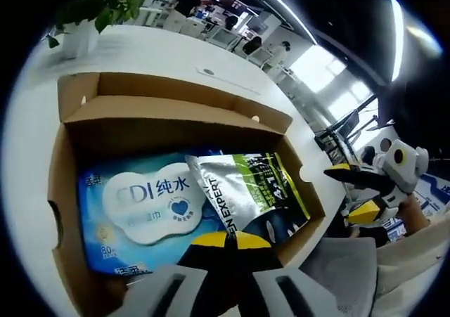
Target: Operate the shoe box by opening the lid, removing the specified soft item, and placing it in the target area until the item is outside and the box remains undamaged.
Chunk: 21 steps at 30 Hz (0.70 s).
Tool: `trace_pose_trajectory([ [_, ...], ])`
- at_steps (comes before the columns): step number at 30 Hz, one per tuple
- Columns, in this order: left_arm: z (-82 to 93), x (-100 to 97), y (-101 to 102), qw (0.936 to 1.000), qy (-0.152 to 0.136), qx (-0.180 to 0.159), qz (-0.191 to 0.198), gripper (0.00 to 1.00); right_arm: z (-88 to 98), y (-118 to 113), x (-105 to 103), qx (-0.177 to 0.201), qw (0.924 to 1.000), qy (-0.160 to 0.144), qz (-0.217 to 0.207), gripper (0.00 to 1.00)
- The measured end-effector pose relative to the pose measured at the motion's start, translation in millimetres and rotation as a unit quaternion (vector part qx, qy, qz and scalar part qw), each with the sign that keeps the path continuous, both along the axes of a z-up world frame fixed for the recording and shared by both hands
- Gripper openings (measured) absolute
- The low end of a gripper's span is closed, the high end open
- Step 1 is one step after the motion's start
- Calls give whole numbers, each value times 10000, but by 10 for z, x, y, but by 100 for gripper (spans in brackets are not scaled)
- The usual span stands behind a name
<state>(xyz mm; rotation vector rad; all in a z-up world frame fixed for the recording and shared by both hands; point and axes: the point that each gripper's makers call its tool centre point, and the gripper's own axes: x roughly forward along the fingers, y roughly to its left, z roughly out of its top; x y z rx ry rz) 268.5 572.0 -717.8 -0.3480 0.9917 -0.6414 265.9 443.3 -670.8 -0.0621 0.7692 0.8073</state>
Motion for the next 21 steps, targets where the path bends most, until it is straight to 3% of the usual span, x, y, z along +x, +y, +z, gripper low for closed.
trace_pose_trajectory([
  [21,70,26,339,9991,-240,226,282,0,-212,341,94,-10,9992,264,300,48],
])
